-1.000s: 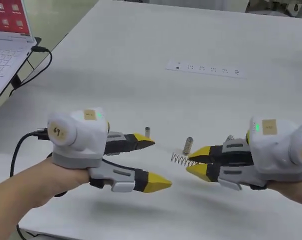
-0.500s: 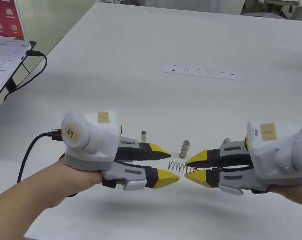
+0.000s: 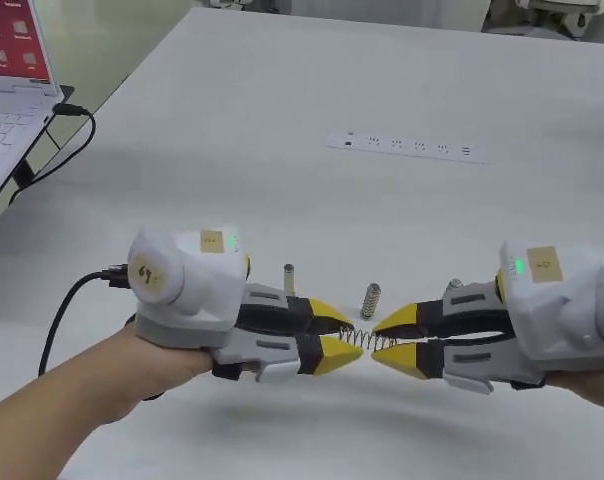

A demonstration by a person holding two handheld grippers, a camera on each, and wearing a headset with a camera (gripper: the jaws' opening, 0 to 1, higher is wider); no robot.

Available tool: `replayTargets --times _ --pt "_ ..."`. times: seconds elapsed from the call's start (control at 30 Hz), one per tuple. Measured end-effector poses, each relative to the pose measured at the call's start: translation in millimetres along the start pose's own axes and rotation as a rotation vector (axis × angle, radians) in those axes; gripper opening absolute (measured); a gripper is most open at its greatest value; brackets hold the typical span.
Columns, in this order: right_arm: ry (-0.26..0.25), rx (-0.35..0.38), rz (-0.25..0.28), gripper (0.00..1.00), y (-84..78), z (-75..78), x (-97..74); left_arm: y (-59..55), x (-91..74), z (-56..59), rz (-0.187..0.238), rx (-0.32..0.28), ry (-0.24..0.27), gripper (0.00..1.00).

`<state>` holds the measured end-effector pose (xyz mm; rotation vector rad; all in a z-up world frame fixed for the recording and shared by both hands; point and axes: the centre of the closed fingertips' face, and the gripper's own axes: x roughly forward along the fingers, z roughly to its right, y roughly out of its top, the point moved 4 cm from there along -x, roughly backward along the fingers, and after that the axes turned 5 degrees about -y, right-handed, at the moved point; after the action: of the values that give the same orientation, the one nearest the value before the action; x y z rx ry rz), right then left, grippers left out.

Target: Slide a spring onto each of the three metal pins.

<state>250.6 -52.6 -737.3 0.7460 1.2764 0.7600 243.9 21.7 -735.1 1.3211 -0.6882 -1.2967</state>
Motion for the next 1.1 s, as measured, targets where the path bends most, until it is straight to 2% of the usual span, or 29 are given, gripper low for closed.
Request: replayTargets --times 0.33,0.7,0.93,1.1 --pt "0.006 -0.006 0.001 0.08 1.6 -1.6 -3.0 1.4 1.3 2.7 0.004 0.015 -0.008 0.05" --pt "0.017 0.025 0.014 0.08 3.8 -6.4 -7.6 3.3 0.6 8.0 0.006 0.03 -0.02 0.03" --pt "-0.004 0.053 0.02 0.09 4.1 -4.7 -7.8 3.9 -0.4 7.9 0.009 0.023 -0.021 0.03" --pt "-0.014 0.076 0.006 0.11 -2.6 -2.8 -11.2 5.9 -1.0 7.1 0.018 0.014 -0.018 0.03"
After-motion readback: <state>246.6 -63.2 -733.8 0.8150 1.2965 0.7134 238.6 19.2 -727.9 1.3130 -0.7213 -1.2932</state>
